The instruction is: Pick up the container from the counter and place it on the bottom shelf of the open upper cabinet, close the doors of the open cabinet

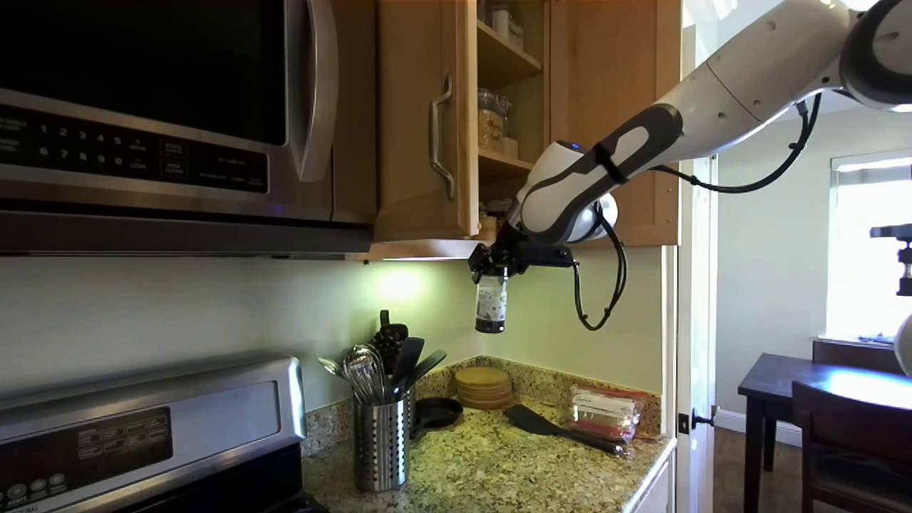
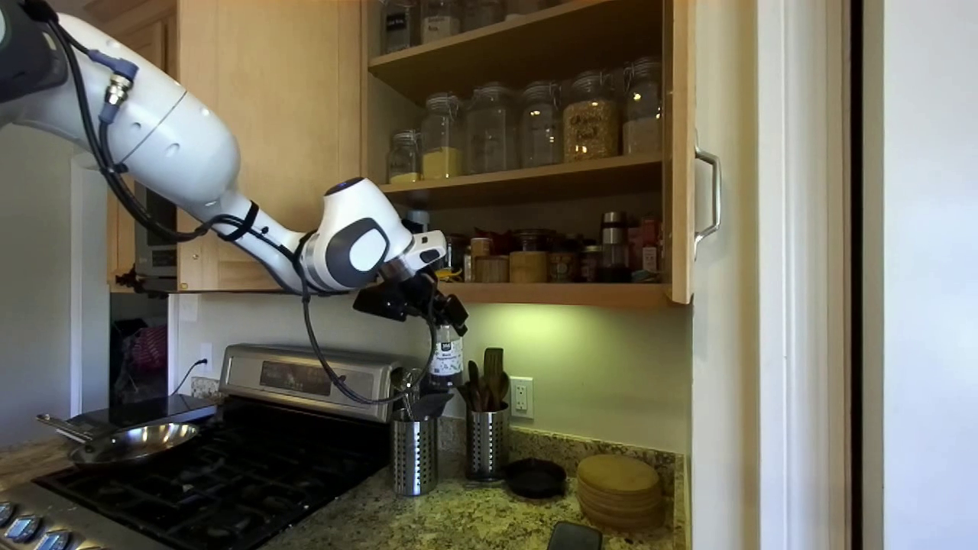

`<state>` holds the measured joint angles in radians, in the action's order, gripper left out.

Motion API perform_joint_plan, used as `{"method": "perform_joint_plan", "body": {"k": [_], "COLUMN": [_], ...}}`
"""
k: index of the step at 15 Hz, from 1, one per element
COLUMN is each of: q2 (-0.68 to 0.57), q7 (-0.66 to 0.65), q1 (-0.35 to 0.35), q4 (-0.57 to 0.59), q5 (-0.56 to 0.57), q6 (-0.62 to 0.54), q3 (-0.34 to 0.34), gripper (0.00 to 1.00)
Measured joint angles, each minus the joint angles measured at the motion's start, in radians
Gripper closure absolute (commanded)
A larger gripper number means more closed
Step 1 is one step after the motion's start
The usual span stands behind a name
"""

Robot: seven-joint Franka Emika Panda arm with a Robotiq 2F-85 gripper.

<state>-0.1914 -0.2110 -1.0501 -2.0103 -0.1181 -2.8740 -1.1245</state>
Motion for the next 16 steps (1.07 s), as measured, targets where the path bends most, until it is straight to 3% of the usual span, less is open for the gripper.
{"method": "perform_joint_plan", "body": {"k": [8, 12, 16], "q2": [0.006, 0.06, 0.147], "q7": [-0.19, -0.333, -0.401], "q1": [-0.208, -0.214, -0.142], "q4": [0.218, 0.325, 0.385], "q5": [0.211, 0.402, 0.509], "q6": [0.227, 0.357, 0.457], "q3": [-0.18, -0.144, -0.007], "gripper": [0.51, 0.51, 0.51]}}
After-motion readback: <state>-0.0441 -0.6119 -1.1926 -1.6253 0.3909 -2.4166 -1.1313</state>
